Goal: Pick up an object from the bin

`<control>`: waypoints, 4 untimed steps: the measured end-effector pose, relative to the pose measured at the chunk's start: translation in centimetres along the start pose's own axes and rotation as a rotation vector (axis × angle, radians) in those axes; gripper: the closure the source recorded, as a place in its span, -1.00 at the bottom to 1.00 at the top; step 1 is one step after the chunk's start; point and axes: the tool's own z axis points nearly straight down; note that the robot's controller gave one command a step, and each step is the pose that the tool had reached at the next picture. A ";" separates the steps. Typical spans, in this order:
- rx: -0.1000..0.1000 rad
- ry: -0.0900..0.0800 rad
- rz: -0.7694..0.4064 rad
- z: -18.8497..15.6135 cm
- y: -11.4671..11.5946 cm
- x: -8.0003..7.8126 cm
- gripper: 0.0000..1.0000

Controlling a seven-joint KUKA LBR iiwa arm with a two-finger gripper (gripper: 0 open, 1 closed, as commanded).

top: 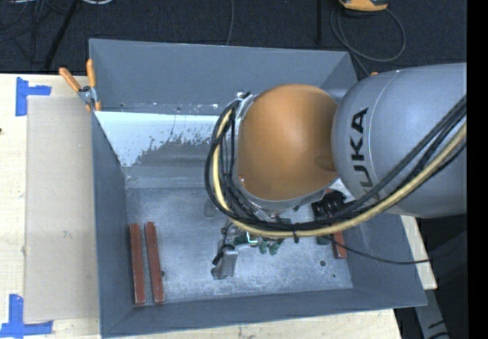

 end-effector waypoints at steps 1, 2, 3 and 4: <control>0.001 -0.002 0.085 16.4 -8.3 -5.6 -1.00; 0.002 -0.013 0.034 12.7 -15.9 -7.4 -1.00; -0.002 -0.007 -0.097 12.9 -15.6 -6.9 -1.00; -0.002 -0.009 -0.160 15.9 -14.6 -6.4 -1.00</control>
Offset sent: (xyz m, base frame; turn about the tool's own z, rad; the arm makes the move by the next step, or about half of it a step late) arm 0.0560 -0.0802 -0.1588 0.0803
